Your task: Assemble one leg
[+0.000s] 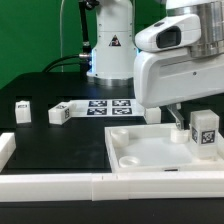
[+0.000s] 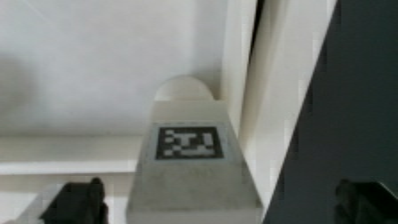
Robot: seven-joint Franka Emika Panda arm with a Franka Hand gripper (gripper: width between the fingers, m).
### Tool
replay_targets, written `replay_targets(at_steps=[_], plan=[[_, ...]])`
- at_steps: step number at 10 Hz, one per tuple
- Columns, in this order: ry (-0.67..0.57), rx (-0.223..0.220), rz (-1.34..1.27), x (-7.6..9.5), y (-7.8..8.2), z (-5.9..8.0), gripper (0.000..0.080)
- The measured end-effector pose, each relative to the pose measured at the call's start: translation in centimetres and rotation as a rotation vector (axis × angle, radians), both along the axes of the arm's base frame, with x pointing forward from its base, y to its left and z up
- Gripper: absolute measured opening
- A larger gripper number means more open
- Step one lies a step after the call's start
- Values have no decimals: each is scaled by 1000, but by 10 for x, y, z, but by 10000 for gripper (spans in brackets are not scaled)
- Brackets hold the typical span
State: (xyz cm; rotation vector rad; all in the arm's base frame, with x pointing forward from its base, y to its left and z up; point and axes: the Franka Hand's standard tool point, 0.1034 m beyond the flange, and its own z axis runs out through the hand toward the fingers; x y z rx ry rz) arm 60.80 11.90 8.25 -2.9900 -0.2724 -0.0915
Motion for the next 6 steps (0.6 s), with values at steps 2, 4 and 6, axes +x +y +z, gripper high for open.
replay_targets(at_steps=[2, 4, 6], plan=[[119, 0, 13, -1, 0, 0, 648], [99, -1, -45, 1, -3, -1, 648], [85, -3, -76, -2, -4, -5, 648]])
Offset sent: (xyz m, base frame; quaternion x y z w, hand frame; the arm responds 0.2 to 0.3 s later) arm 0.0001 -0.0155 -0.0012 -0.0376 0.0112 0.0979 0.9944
